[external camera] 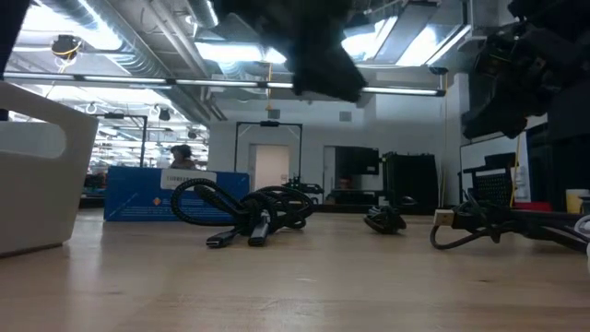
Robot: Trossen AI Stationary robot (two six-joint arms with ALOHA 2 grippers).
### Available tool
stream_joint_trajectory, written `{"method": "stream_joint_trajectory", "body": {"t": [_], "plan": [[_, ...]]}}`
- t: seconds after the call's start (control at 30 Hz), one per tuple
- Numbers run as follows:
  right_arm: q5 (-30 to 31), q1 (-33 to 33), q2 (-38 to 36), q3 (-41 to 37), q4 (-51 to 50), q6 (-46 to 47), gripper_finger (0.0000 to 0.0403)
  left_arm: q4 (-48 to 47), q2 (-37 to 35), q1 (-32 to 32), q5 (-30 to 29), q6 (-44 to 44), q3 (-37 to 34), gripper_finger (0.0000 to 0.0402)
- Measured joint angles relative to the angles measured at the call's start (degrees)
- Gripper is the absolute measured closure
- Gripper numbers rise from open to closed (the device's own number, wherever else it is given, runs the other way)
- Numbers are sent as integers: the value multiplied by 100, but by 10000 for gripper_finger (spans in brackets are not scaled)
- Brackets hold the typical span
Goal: Pick and place USB-C Cables
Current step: Put the bottom right black usb cable into the white bin
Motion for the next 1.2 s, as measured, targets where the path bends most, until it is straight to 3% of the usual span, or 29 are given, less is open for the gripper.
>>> {"method": "stream_joint_trajectory", "body": {"t": [0.17, 0.43, 0.87, 1.2], "plan": [[6, 0, -2, 0, -295, 376, 395, -441, 753, 54, 522, -50, 844, 250], [15, 0, -2, 0, -767, 844, 395, -1450, 1600, 49, 569, -431, 1970, 250], [15, 0, 2, 0, -772, 835, 395, -1541, 1961, -65, 529, -750, 2083, 250], [15, 0, 0, 0, -833, 804, 395, -1490, 2112, -396, 253, 757, 2087, 251]]}}
